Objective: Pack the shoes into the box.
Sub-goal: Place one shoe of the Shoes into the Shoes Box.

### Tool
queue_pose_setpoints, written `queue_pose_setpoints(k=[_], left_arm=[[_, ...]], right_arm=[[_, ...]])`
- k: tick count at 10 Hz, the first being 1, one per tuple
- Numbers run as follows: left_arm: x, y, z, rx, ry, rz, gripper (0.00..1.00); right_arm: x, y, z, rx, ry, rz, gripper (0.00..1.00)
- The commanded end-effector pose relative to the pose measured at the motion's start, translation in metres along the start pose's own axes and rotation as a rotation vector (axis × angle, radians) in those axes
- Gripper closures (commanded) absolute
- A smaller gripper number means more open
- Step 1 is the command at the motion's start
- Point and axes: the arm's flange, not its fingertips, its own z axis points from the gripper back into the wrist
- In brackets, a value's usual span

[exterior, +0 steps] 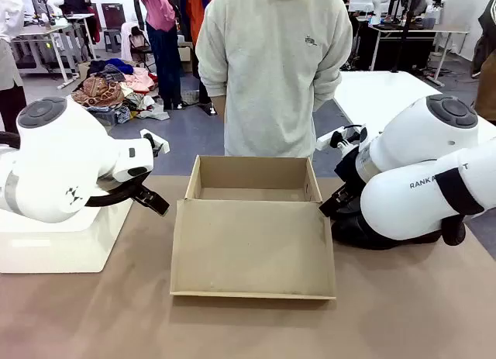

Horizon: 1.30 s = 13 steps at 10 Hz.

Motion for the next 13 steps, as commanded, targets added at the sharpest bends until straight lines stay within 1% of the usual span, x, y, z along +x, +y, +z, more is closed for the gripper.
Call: queue_pose_setpoints(k=[1,12,13], left_arm=[[0.0,0.0,0.0,0.0,0.0,0.0,0.0],[0.0002,-0.0006,0.0,0.0,0.0,-0.001,0.0],[0.0042,-0.0032,0.0073,0.007,-0.016,0.005,0.0]], right_arm=[[0.0,0.0,0.0,0.0,0.0,0.0,0.0],[0.0,0.0001,0.0,0.0,0.0,0.0,0.0],[0.0023,-0.0027,0.0065,0.009,-0.013,0.004,0.0]])
